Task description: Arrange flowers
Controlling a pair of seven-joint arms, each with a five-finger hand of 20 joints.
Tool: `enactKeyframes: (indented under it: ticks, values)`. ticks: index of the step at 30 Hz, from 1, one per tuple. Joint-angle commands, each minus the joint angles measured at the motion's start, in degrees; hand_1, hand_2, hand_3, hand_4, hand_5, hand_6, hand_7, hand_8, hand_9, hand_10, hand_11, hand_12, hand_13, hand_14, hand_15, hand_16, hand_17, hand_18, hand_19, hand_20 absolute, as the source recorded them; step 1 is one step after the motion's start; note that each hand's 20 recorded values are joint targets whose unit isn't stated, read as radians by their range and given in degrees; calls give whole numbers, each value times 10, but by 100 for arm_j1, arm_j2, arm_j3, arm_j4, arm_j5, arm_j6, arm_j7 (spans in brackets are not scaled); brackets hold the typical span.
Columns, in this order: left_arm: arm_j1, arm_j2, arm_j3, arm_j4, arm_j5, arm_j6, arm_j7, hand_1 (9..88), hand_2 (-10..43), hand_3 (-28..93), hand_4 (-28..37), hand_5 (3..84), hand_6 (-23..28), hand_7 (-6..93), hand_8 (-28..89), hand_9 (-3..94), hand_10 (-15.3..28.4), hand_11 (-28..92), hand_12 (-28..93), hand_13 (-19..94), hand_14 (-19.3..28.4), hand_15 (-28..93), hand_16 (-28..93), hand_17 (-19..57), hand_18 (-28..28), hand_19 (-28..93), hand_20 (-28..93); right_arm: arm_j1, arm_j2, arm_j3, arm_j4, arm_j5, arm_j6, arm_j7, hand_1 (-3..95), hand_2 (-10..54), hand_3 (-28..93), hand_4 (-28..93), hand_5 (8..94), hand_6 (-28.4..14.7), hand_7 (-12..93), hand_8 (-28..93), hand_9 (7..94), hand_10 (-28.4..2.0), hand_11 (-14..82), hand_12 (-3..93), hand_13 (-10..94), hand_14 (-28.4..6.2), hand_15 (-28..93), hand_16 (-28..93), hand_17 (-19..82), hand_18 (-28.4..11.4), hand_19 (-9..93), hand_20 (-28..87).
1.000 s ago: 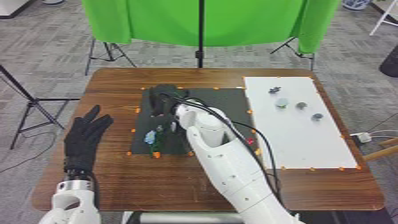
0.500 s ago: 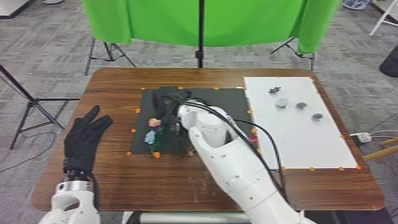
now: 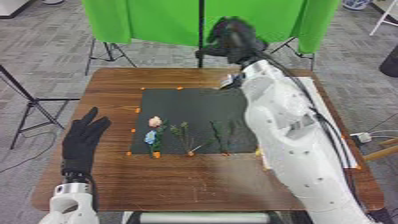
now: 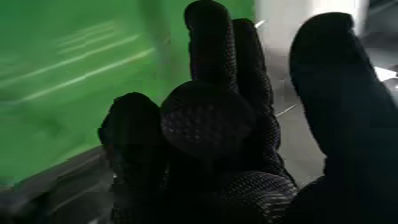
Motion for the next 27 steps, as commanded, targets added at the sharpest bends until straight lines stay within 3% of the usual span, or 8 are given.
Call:
enactKeyframes:
  ticks: [1, 8, 17, 23, 27]
  values:
    - [186, -107, -51, -60, 36, -65, -49, 160, 12, 665, -283, 436, 45, 51, -50, 470, 137, 145, 130, 378, 162, 109, 29, 89, 107, 34, 219, -1333, 881, 1455, 211, -433, 6, 781, 377, -95, 604, -131, 693, 19, 135, -80, 806, -132, 202, 230, 897, -21, 612, 336, 630, -114, 932, 607]
    - [175, -118, -28, -62, 46, -38, -96, 161, 11, 666, -283, 436, 45, 51, -50, 470, 136, 145, 130, 378, 163, 110, 29, 89, 107, 34, 219, -1956, 854, 2398, 543, -946, -395, 973, 369, -95, 601, -127, 691, 17, 133, -82, 810, -134, 218, 238, 897, -23, 613, 334, 633, -118, 932, 609]
    - [171, -113, -15, -63, 69, -80, -149, 163, 11, 667, -283, 436, 45, 51, -51, 470, 137, 146, 130, 378, 163, 110, 29, 89, 107, 35, 219, -2046, 669, 2790, 1112, -1079, -982, 1093, 355, -95, 589, -121, 680, 18, 125, -83, 808, -136, 221, 241, 898, -25, 615, 334, 633, -119, 932, 610]
    - [183, -111, -31, -65, 82, -74, -179, 165, 8, 671, -283, 435, 45, 50, -50, 470, 137, 146, 130, 377, 162, 110, 29, 89, 107, 35, 219, -2134, 527, 2862, 1423, -1139, -794, 1042, 348, -95, 592, -124, 669, 20, 121, -82, 802, -137, 221, 240, 900, -26, 615, 332, 635, -119, 932, 610]
    - [192, -118, -33, -62, 76, -76, -192, 170, 4, 673, -283, 436, 45, 50, -49, 470, 136, 146, 130, 378, 162, 110, 29, 88, 107, 36, 219, -2238, 434, 2896, 1570, -1074, -489, 913, 393, -95, 593, -130, 670, 23, 126, -82, 807, -132, 223, 238, 903, -24, 614, 330, 637, -119, 932, 609]
